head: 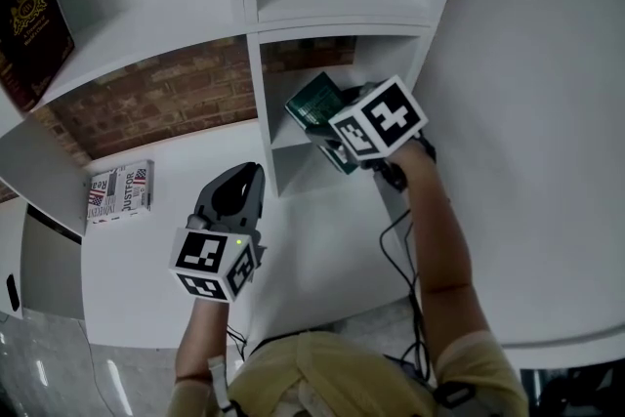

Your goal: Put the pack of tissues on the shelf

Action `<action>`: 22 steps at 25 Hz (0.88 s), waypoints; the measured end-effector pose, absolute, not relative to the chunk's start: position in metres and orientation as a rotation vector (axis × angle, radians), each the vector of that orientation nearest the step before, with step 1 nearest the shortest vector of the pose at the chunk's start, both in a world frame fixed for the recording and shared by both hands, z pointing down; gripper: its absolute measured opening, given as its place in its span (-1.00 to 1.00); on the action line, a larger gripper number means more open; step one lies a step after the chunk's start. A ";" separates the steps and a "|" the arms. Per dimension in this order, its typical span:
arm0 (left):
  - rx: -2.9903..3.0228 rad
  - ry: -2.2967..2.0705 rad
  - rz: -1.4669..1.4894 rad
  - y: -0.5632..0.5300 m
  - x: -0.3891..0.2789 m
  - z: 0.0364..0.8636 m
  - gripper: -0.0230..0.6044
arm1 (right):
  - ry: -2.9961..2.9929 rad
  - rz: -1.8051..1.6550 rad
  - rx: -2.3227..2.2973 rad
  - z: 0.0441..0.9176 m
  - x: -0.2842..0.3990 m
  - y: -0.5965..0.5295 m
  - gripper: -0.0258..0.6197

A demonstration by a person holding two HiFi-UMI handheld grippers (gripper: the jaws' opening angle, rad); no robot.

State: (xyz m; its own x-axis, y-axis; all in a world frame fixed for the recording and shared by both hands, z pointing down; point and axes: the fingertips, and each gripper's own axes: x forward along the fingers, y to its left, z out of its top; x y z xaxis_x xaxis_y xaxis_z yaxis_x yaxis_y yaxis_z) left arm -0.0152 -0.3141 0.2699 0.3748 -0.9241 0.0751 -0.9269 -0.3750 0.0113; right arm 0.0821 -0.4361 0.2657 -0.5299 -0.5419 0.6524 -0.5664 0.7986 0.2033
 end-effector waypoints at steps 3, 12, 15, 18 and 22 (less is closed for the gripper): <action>2.550 -1.729 0.084 -0.323 -0.021 0.271 -0.84 | -2.263 0.058 0.805 0.269 0.077 -0.449 0.22; 2.529 -1.711 0.082 -0.342 -0.028 0.278 -0.84 | -2.349 -0.001 0.809 0.258 0.064 -0.475 0.22; 2.520 -1.719 0.078 -0.345 -0.031 0.279 -0.84 | -2.384 -0.005 0.799 0.256 0.058 -0.481 0.22; 2.508 -1.730 0.076 -0.347 -0.036 0.280 -0.84 | -2.403 -0.033 0.803 0.258 0.052 -0.486 0.22; 2.494 -1.747 0.079 -0.346 -0.042 0.281 -0.84 | -2.390 -0.071 0.819 0.263 0.048 -0.491 0.22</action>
State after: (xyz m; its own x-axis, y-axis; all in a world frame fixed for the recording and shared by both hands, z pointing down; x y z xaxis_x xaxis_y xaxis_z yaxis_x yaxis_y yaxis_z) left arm -0.0420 -0.3461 0.2811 0.3425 -0.9345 0.0971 -0.9394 -0.3393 0.0483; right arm 0.0475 -0.4912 0.2634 -0.6263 -0.5729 0.5287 -0.5405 0.8078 0.2351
